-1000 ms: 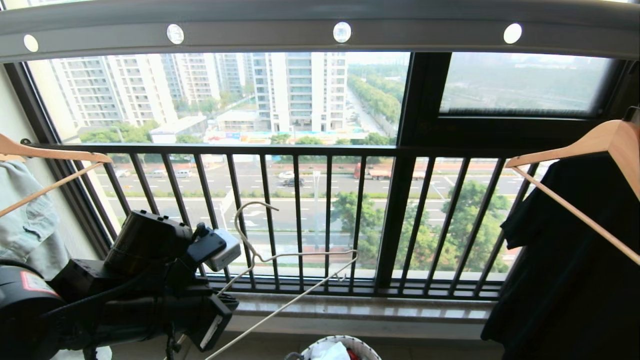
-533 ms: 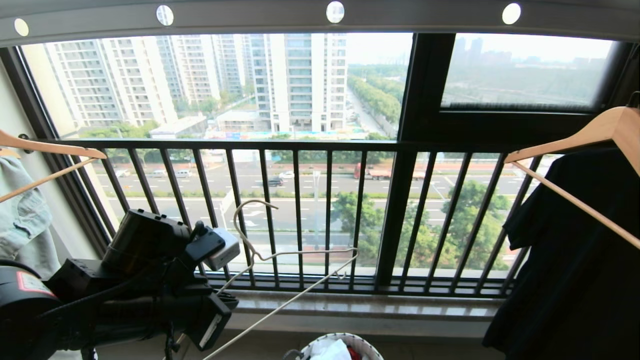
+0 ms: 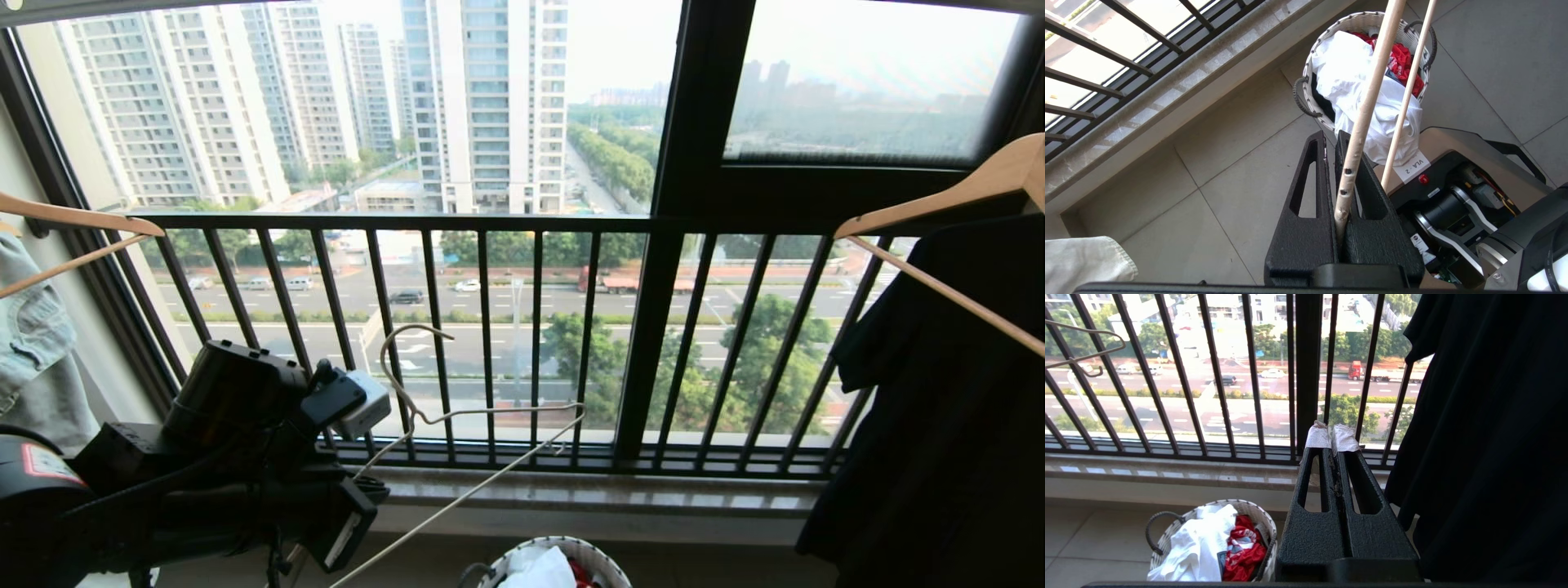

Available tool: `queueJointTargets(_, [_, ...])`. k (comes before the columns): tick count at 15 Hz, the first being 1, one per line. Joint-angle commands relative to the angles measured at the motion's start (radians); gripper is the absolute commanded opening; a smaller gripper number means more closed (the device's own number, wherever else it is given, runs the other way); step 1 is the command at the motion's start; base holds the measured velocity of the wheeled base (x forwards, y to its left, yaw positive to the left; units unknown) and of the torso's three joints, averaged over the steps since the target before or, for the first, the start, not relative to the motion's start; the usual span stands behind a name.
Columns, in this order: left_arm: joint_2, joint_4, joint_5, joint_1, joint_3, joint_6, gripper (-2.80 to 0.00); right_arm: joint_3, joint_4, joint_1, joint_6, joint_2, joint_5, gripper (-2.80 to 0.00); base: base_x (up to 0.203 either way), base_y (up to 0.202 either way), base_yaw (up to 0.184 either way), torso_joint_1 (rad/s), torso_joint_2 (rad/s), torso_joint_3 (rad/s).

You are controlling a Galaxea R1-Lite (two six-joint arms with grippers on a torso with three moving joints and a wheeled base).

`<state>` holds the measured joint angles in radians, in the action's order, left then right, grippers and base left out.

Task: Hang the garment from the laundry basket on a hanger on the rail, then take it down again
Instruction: Pick up clothes from the basket

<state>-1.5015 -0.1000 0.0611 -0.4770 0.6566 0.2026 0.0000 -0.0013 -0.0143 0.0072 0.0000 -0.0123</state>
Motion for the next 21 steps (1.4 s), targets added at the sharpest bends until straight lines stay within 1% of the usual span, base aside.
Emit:
queueJointTargets(1, [0.001,-0.001,0.000,0.000,0.001,0.000,-2.80,0.000,0.000,-0.001,-0.001,0.000,0.000,-2.80,0.000,0.000,0.000,-0.144,0.31,0.165])
queueJointTargets(11, [0.017,-0.002,0.000,0.000,0.001,0.001,-2.80,0.000,-0.002,-0.001,-0.004,0.001,0.000,-2.80,0.000,0.000,0.000,-0.155,0.35,0.186])
queueJointTargets(21, [0.017,-0.001,0.002,-0.002,-0.002,0.003,-2.80,0.000,-0.002,-0.001,-0.004,0.000,0.000,-2.80,0.000,0.000,0.000,-0.223,0.53,0.299])
